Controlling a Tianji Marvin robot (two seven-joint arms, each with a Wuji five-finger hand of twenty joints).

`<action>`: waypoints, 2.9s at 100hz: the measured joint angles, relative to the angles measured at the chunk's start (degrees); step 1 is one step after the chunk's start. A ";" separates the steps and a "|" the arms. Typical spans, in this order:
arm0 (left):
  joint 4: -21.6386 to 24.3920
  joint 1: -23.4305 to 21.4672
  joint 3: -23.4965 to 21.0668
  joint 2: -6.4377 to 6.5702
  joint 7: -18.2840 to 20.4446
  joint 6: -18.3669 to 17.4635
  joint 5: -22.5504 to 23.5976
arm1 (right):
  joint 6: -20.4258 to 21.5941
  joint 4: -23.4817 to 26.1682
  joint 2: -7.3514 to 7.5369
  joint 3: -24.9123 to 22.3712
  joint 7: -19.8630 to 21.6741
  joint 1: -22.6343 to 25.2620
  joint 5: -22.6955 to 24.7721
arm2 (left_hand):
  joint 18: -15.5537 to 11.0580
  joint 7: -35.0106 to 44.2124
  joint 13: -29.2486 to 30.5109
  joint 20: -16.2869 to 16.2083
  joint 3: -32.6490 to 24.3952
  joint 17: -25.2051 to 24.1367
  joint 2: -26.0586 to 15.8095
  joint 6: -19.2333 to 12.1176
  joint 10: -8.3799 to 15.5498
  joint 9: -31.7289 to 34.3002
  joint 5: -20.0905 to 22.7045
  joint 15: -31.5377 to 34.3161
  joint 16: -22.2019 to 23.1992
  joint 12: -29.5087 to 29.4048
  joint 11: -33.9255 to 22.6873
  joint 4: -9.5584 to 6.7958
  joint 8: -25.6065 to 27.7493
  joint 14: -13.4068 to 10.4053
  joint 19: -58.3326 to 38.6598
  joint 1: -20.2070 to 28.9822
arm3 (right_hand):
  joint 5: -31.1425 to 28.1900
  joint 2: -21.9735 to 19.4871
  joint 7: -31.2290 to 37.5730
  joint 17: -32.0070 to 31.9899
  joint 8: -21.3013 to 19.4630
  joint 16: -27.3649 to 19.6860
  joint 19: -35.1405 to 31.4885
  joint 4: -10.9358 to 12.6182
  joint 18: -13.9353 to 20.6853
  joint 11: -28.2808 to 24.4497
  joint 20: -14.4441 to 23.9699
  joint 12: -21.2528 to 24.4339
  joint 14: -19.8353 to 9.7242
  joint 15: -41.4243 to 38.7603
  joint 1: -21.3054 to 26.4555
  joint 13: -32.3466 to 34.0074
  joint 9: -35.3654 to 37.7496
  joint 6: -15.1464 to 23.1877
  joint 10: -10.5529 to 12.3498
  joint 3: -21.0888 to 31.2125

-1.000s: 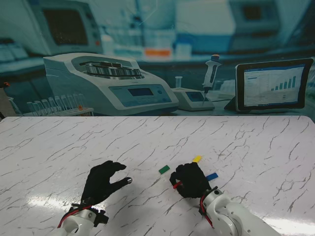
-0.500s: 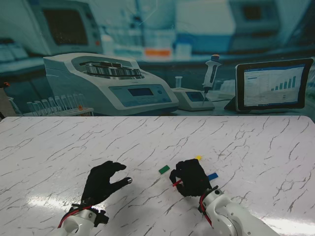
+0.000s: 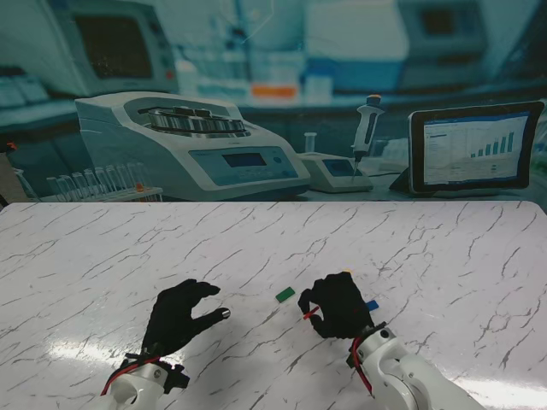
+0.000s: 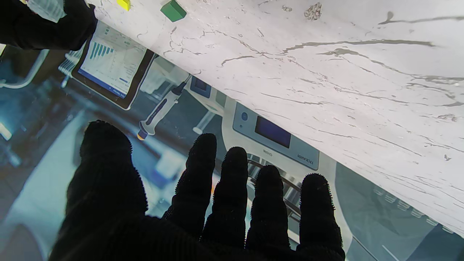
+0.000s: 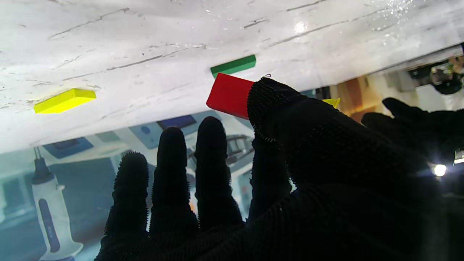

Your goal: Arrange dominoes in a row

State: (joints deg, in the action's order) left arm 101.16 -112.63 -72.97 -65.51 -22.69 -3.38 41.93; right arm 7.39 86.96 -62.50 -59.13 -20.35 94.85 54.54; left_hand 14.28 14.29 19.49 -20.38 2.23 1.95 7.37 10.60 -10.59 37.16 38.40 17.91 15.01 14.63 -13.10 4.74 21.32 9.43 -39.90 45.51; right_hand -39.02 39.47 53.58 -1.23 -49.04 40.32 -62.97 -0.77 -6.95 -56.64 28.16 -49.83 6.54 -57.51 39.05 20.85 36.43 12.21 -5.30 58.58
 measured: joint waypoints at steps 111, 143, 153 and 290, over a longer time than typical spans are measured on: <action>-0.25 0.21 -0.32 0.26 0.16 -1.26 2.11 | 2.66 7.96 -0.55 -4.25 -0.01 8.57 -2.47 | 0.02 0.04 0.02 -0.36 0.00 0.00 0.00 0.00 -0.01 0.01 0.00 0.00 0.45 0.01 -0.02 0.00 0.00 0.01 -0.58 0.00 | 3.04 -2.35 12.54 5.59 2.13 -3.76 -7.80 9.32 0.00 -2.15 -0.63 20.52 -3.20 2.49 -5.79 19.09 20.40 -13.25 6.14 1.38; 0.62 -1.20 -1.24 0.34 0.11 -1.41 2.93 | 5.07 7.99 -0.02 -1.81 -2.64 9.50 -1.08 | -0.52 0.10 0.02 -0.36 0.00 0.02 0.03 0.00 -0.01 0.02 0.00 0.00 0.45 0.01 -0.02 0.00 0.00 0.01 -0.58 0.00 | 3.04 -2.35 12.55 5.59 2.68 -3.78 -7.81 9.32 0.00 -2.16 -0.63 20.77 -3.20 2.49 -5.80 19.09 20.40 -13.27 6.14 1.38; 0.70 -1.60 -1.45 0.34 -0.16 -1.50 3.07 | 5.22 7.10 -0.04 -0.78 -2.99 9.39 -1.10 | -0.62 0.12 0.02 -0.36 0.00 0.02 0.04 0.00 -0.01 0.02 0.00 0.00 0.45 0.02 -0.02 0.00 0.00 0.01 -0.58 0.00 | 3.04 -2.35 12.55 5.59 2.99 -3.81 -7.81 9.32 0.00 -2.16 -0.63 20.78 -3.20 2.49 -5.80 19.09 20.40 -13.28 6.14 1.38; 1.72 -2.86 -1.75 0.31 -0.35 -1.10 2.62 | 5.51 3.46 -0.39 2.37 1.81 8.26 -5.78 | -0.64 0.72 0.02 -0.36 0.00 0.04 0.05 -0.02 0.03 1.25 0.67 0.00 0.45 0.02 -0.24 0.00 0.00 0.01 -0.58 -0.01 | 4.38 -5.80 8.15 2.40 7.64 -3.86 -5.55 3.92 0.00 4.92 -1.66 21.31 -2.41 5.21 -0.48 14.02 17.99 -14.75 2.69 -7.97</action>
State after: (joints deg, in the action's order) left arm 102.88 -115.50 -74.72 -65.19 -23.03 -4.48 44.55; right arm 12.91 90.42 -62.89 -56.77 -18.54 103.11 48.76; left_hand 13.65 15.01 19.51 -20.73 2.22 1.99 7.42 10.57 -10.57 38.41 39.07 17.91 15.46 14.65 -13.34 4.74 21.32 9.44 -40.48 45.50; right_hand -34.64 33.67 61.72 1.18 -41.40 36.46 -68.52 3.14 -6.95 -51.72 26.50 -28.52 4.13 -52.30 38.57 34.87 54.42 -2.54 -2.61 50.62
